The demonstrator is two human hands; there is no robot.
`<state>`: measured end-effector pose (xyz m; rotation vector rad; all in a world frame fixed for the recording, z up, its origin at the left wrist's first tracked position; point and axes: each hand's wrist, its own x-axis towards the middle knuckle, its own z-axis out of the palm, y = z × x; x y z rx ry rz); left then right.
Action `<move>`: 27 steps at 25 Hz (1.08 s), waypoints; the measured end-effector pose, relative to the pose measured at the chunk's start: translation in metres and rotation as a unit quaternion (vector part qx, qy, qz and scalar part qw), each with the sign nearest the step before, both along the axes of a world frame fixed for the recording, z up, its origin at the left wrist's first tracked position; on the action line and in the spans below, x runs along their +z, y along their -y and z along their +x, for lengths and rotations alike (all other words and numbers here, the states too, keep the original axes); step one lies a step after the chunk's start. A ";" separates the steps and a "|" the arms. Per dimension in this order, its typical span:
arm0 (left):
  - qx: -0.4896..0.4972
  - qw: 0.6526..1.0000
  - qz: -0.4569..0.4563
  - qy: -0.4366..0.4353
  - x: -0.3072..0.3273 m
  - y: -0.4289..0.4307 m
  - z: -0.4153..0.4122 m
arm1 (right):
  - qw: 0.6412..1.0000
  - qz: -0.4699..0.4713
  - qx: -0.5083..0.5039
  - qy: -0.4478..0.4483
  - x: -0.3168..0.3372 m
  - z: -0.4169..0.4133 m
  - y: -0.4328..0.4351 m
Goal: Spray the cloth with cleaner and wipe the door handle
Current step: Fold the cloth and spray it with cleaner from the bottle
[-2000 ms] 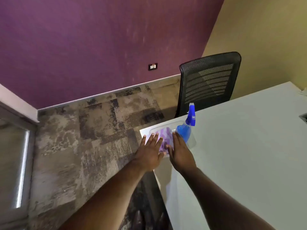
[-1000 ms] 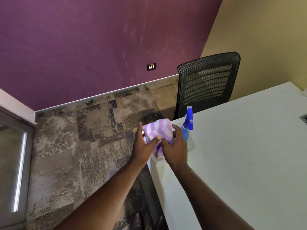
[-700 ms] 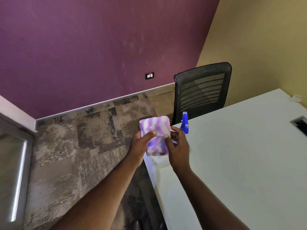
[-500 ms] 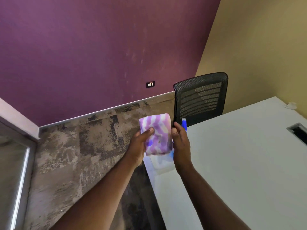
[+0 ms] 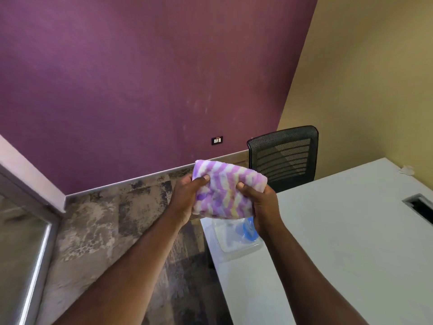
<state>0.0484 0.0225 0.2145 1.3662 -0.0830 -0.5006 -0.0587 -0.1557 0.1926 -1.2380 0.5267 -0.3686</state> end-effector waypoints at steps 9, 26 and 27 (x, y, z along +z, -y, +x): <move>0.025 1.000 0.001 0.006 0.014 0.013 -0.020 | 0.833 -0.537 -0.068 0.111 0.017 -0.005 -0.032; 0.027 0.986 -0.094 -0.135 -0.003 0.009 0.001 | 0.927 -0.315 -0.164 -0.121 -0.094 -0.033 0.027; 0.029 0.986 -0.096 -0.130 -0.006 0.009 0.003 | 0.934 -0.300 -0.131 -0.145 -0.102 -0.029 0.032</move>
